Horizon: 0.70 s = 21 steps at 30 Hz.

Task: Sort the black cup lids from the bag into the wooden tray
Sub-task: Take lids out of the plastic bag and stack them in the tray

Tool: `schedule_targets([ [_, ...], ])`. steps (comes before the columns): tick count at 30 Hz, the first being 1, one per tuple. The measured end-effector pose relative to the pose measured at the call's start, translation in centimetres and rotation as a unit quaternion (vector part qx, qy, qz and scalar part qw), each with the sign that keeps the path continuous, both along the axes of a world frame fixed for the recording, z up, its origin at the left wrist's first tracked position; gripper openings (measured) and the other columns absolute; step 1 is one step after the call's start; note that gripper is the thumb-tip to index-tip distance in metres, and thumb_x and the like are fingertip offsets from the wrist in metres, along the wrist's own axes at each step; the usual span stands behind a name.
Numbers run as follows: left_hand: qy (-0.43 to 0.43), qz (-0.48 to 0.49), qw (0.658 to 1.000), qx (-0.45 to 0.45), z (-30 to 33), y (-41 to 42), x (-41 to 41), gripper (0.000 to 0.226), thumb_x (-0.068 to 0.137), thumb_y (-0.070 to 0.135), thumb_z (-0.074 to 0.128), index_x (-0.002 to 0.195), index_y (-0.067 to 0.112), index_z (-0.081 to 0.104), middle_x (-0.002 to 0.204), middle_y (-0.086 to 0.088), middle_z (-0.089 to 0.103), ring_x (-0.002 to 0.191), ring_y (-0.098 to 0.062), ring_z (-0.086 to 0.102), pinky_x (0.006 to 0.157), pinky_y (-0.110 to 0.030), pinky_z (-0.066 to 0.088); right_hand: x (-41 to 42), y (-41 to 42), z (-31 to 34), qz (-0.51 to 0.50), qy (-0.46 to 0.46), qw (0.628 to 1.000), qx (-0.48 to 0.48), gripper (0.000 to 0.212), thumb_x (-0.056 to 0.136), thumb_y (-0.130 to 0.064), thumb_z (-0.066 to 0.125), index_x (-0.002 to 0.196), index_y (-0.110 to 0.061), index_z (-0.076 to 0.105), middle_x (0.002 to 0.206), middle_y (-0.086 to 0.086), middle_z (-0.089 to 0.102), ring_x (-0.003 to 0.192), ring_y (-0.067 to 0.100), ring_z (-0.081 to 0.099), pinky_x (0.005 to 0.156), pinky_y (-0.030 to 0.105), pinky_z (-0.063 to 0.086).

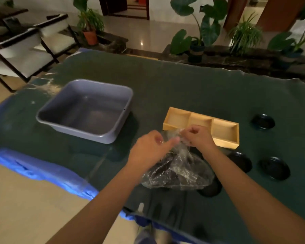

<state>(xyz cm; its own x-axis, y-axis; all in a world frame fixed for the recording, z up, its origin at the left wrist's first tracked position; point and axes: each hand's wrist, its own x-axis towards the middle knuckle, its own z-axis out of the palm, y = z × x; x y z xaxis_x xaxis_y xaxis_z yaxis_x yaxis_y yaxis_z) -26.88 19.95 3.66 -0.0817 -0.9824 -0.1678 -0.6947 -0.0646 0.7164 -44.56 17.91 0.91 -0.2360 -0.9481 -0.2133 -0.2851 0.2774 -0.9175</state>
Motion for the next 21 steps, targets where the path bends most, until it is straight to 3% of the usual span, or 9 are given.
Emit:
schedule_targets([
  [3,-0.024,-0.031,0.998,0.041,0.0,0.4,-2.9,0.052,0.053,0.078,0.055,0.066,0.028,0.052,0.069,0.014,0.06,0.068,-0.004,0.057,0.058,-0.028,0.042,0.2,-0.1,-0.1,0.007,0.026,0.999,-0.033,0.018,0.077,-0.023,0.07,0.078,-0.005,0.065,0.072,0.002,0.062,0.067,0.012,0.055,0.061,0.021,0.044],
  [5,0.033,-0.004,0.999,0.032,-0.6,0.2,-3.6,0.034,0.067,0.055,0.066,0.062,0.022,0.059,0.064,0.009,0.062,0.062,-0.008,0.058,0.058,-0.028,0.044,0.1,0.2,-0.2,0.005,0.055,0.998,-0.037,0.023,0.074,-0.03,0.072,0.084,-0.014,0.06,0.076,-0.003,0.058,0.071,0.01,0.052,0.062,0.023,0.041],
  [8,0.113,0.012,0.993,0.036,-1.8,0.1,-4.0,0.016,0.078,0.024,0.067,0.067,0.013,0.07,0.065,0.0,0.067,0.064,-0.013,0.06,0.062,-0.026,0.046,-0.8,1.3,-0.4,-0.014,0.083,0.996,-0.014,0.043,0.069,-0.04,0.075,0.099,-0.021,0.051,0.086,-0.005,0.051,0.076,0.007,0.049,0.06,0.021,0.039],
  [9,0.14,0.015,0.989,0.054,-2.1,0.1,-4.0,0.013,0.079,0.02,0.067,0.069,0.013,0.072,0.068,-0.002,0.069,0.068,-0.015,0.063,0.066,-0.027,0.049,-1.2,1.8,-0.3,-0.024,0.068,0.997,-0.002,0.044,0.071,-0.038,0.075,0.102,-0.021,0.049,0.087,-0.005,0.052,0.078,0.009,0.05,0.063,0.023,0.042],
  [11,0.199,0.012,0.974,0.11,-2.6,0.3,-3.9,0.01,0.079,0.017,0.069,0.071,0.012,0.074,0.076,-0.008,0.074,0.075,-0.017,0.067,0.076,-0.03,0.055,-2.2,3.2,-0.2,-0.051,-0.01,0.999,0.008,0.024,0.08,-0.023,0.068,0.098,-0.019,0.053,0.087,-0.001,0.06,0.081,0.017,0.058,0.069,0.028,0.049],
  [12,0.23,0.007,0.963,0.142,-2.7,0.3,-3.8,0.009,0.079,0.016,0.069,0.072,0.012,0.074,0.078,-0.008,0.075,0.076,-0.016,0.068,0.075,-0.028,0.057,-2.8,4.2,-0.3,-0.063,-0.063,0.996,0.013,0.009,0.085,-0.015,0.061,0.093,-0.016,0.057,0.088,0.005,0.065,0.083,0.021,0.062,0.07,0.028,0.053],
  [13,0.262,0.001,0.95,0.172,-2.8,0.4,-3.5,0.008,0.08,0.015,0.069,0.074,0.012,0.074,0.078,-0.007,0.075,0.075,-0.014,0.069,0.072,-0.024,0.057,-3.3,5.3,-0.4,-0.064,-0.111,0.992,0.02,0.007,0.089,-0.01,0.055,0.088,-0.013,0.061,0.088,0.011,0.07,0.083,0.023,0.066,0.07,0.026,0.056],
  [17,0.341,-0.01,0.912,0.225,-3.0,0.0,-2.9,0.006,0.082,0.011,0.067,0.086,0.008,0.07,0.078,-0.005,0.074,0.074,-0.012,0.071,0.068,-0.019,0.056,-3.8,8.8,-1.3,0.017,-0.242,0.966,0.085,0.024,0.093,-0.004,0.044,0.096,-0.008,0.068,0.091,0.012,0.075,0.085,0.024,0.072,0.068,0.027,0.059],
  [21,0.381,-0.009,0.89,0.25,-2.9,-0.6,-3.4,0.018,0.082,0.005,0.066,0.1,0.004,0.063,0.076,-0.005,0.074,0.069,-0.011,0.071,0.064,-0.02,0.056,-3.2,9.1,-2.3,0.063,-0.289,0.949,0.112,0.023,0.091,-0.005,0.049,0.092,-0.012,0.071,0.084,0.01,0.075,0.065,0.018,0.071,0.05,0.023,0.054],
])
